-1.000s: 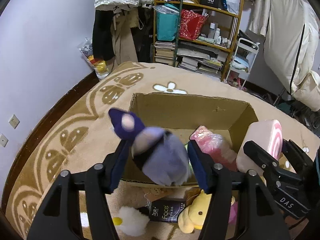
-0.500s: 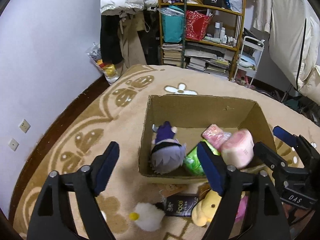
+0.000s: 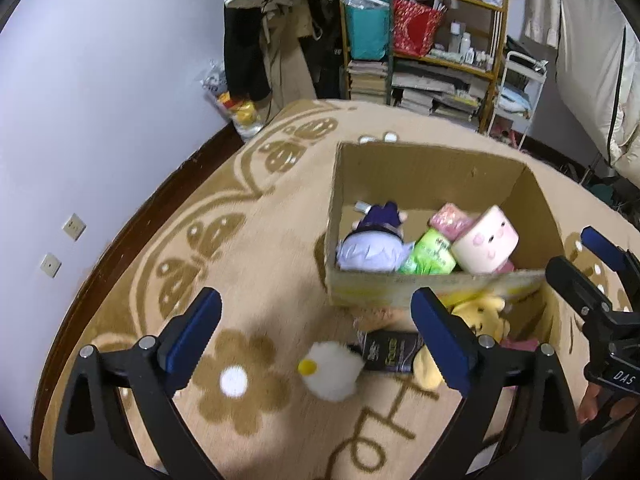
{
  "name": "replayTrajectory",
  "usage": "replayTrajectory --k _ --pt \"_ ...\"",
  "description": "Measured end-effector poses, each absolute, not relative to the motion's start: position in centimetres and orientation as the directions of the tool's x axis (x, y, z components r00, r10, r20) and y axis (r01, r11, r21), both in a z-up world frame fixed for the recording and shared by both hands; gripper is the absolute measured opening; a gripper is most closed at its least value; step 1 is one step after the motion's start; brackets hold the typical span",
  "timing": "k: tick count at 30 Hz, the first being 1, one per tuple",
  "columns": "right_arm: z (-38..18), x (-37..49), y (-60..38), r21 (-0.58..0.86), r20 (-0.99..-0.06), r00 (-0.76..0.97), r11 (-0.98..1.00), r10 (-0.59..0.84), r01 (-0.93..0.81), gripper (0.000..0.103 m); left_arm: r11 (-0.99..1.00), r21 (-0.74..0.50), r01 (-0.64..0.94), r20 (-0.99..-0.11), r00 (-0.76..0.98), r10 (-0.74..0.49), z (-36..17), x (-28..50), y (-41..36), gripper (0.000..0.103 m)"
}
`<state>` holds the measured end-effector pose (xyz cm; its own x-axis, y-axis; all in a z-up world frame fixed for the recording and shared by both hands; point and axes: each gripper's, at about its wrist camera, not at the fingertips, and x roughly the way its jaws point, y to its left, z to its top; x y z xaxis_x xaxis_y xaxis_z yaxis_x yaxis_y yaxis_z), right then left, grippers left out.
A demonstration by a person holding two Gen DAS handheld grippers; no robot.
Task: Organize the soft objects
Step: 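Lower the left tool toward the white pompom while the right tool approaches the yellow dog plush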
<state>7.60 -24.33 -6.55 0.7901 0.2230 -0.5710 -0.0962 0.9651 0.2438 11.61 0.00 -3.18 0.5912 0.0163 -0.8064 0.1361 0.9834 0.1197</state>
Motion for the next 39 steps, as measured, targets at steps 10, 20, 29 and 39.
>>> replayTrajectory --k 10,20,29,39 --pt "-7.0 5.1 -23.7 0.243 -0.604 0.766 0.966 0.219 -0.084 0.103 0.993 0.087 0.085 -0.864 0.502 0.033 -4.4 10.7 1.9 0.096" --pt "-9.2 5.4 -22.2 0.199 -0.667 0.717 0.976 0.204 -0.092 0.103 0.998 0.051 0.020 -0.920 0.389 0.039 -7.5 12.4 3.1 0.096" --pt "-11.3 7.2 -20.3 0.176 -0.712 0.666 0.975 0.223 -0.138 0.103 0.999 0.037 0.011 -0.945 0.325 0.032 -10.1 13.7 2.8 0.096" --pt "-13.7 9.0 -18.5 0.163 -0.753 0.617 0.974 0.227 -0.159 0.103 0.999 0.030 0.010 -0.966 0.256 0.026 -12.9 15.4 2.5 0.095"
